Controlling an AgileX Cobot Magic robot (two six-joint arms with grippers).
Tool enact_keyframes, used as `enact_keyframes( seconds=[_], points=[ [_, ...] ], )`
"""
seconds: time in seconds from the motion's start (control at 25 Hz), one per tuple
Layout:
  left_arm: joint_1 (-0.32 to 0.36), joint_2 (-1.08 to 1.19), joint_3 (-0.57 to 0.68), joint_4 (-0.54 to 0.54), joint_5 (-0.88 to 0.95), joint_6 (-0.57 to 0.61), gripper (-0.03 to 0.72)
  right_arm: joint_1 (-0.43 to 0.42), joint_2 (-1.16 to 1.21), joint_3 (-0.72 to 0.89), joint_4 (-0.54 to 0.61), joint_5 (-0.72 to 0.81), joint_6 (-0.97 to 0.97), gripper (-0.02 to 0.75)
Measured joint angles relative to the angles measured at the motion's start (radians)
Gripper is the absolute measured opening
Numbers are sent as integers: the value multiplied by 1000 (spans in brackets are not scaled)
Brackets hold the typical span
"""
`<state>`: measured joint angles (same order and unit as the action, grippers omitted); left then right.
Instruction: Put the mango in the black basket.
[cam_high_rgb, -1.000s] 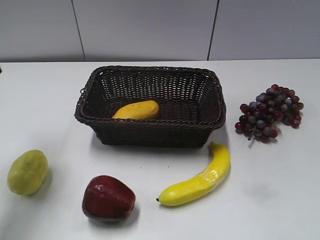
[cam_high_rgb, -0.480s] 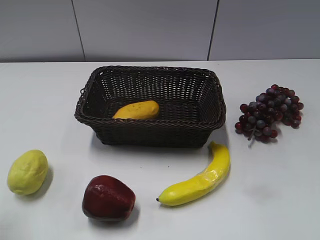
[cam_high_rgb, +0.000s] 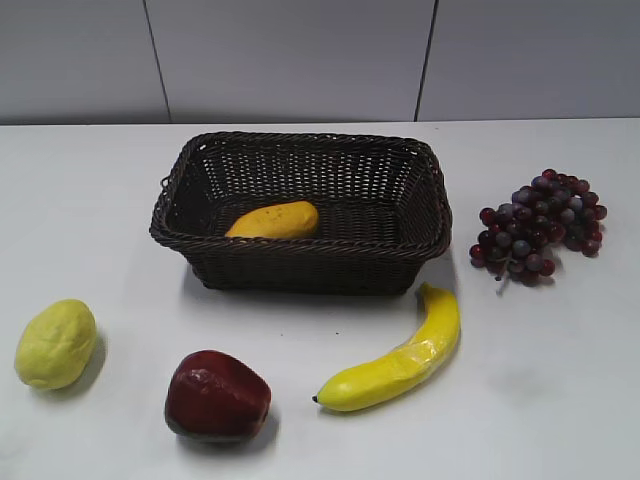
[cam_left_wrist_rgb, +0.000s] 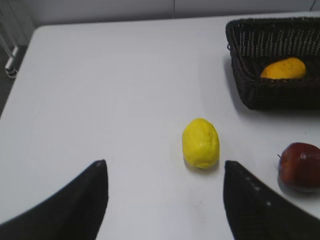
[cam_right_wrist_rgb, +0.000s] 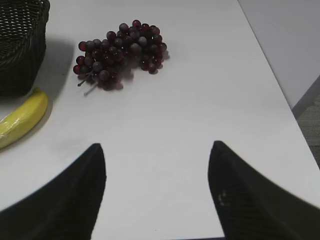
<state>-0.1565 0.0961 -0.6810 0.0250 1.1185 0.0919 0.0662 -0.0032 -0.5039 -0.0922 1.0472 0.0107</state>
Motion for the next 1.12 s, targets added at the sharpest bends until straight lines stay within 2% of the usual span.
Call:
enact_keyframes(
  seconds=[0.28, 0.6, 1.12],
  points=[
    [0, -56, 34, 37, -6, 0, 525, 0, 0, 0, 0, 0, 0, 498],
    [0, -56, 193, 14, -38, 0, 525, 0, 0, 0, 0, 0, 0, 498],
    [0, -61, 196, 10, -38, 0, 525, 0, 0, 0, 0, 0, 0, 498]
  ],
)
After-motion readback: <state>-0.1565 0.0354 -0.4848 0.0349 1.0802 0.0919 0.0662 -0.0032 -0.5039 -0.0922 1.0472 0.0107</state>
